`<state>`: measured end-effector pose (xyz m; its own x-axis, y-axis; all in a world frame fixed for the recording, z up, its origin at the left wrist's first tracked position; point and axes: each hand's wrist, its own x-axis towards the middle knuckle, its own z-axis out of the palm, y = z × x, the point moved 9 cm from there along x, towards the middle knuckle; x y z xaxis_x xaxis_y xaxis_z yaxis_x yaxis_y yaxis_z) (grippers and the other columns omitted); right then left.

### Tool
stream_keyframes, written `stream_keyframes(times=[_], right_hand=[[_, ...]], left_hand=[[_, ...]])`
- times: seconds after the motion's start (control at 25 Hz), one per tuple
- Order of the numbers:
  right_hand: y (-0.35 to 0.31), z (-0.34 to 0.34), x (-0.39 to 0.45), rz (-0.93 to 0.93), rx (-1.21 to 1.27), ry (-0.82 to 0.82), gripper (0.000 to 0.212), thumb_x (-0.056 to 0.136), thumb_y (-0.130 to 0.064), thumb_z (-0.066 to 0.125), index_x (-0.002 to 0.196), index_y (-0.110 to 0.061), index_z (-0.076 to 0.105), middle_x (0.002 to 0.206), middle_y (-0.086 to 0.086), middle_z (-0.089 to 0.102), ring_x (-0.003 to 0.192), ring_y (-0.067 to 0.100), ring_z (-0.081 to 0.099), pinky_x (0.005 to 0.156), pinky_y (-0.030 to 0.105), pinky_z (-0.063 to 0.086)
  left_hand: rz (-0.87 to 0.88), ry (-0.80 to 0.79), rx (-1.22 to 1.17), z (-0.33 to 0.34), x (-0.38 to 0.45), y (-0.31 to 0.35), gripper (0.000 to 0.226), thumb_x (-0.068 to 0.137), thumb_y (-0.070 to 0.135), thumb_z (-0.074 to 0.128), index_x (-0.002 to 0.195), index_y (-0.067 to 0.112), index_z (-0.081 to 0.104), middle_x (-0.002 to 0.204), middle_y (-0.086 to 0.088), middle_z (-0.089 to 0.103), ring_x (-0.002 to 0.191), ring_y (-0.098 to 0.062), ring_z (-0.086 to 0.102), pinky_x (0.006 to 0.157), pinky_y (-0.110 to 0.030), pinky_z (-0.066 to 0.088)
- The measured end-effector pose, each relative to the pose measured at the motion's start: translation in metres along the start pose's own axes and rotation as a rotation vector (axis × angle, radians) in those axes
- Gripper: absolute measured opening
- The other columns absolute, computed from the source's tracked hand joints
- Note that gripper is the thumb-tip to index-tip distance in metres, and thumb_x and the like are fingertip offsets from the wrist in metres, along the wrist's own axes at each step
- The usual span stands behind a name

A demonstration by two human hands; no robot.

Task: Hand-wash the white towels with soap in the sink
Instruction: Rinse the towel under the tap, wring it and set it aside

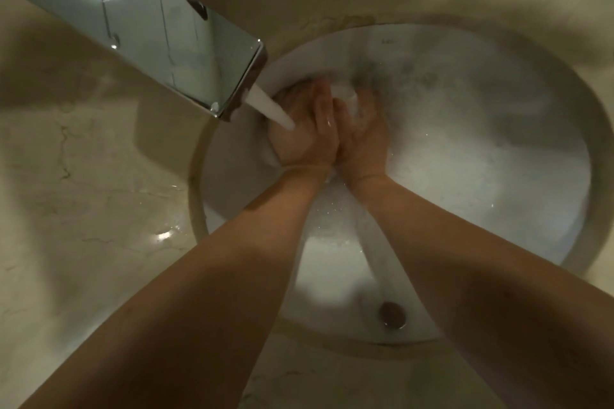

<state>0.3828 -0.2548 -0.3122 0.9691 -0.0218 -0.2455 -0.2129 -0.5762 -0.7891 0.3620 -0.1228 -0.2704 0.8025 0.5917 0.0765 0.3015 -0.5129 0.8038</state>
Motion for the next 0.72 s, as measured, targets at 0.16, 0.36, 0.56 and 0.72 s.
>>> stream_keyframes(times=[0.16, 0.36, 0.56, 0.72], right_hand=[[-0.002, -0.002, 0.009, -0.049, -0.003, 0.000, 0.045, 0.098, -0.043, 0.045, 0.111, -0.003, 0.061, 0.106, 0.017, 0.065, 0.092, 0.031, 0.063, 0.077, 0.015, 0.034], [-0.005, -0.001, 0.011, -0.056, -0.093, -0.040, 0.039, 0.102, -0.030, 0.047, 0.124, 0.001, 0.055, 0.116, 0.021, 0.060, 0.090, 0.033, 0.060, 0.070, 0.025, 0.037], [-0.005, -0.004, 0.002, -0.033, -0.054, -0.052, 0.069, 0.092, -0.060, 0.026, 0.129, -0.006, 0.050, 0.117, 0.015, 0.060, 0.095, 0.028, 0.060, 0.076, 0.031, 0.044], [-0.010, -0.009, -0.010, 0.013, -0.052, -0.075, 0.051, 0.101, -0.043, 0.041, 0.133, -0.005, 0.049, 0.130, 0.021, 0.052, 0.111, 0.035, 0.056, 0.085, 0.026, 0.041]], left_hand=[[0.119, 0.130, 0.193, 0.001, 0.001, 0.005, 0.014, 0.090, 0.010, 0.065, 0.085, 0.004, 0.076, 0.079, -0.010, 0.074, 0.079, -0.027, 0.066, 0.079, -0.027, 0.043], [0.271, 0.183, 0.404, 0.004, -0.003, 0.015, 0.010, 0.082, 0.014, 0.070, 0.086, 0.008, 0.077, 0.082, -0.006, 0.074, 0.088, -0.021, 0.063, 0.080, -0.031, 0.048], [-0.006, 0.019, 0.207, 0.000, 0.002, 0.012, 0.018, 0.096, 0.020, 0.060, 0.094, 0.010, 0.076, 0.090, -0.010, 0.074, 0.085, -0.030, 0.067, 0.067, -0.021, 0.030], [-0.199, 0.130, 0.160, -0.039, -0.020, -0.014, 0.051, 0.085, 0.057, 0.064, 0.104, 0.011, 0.073, 0.106, -0.010, 0.071, 0.105, -0.030, 0.063, 0.096, -0.036, 0.046]])
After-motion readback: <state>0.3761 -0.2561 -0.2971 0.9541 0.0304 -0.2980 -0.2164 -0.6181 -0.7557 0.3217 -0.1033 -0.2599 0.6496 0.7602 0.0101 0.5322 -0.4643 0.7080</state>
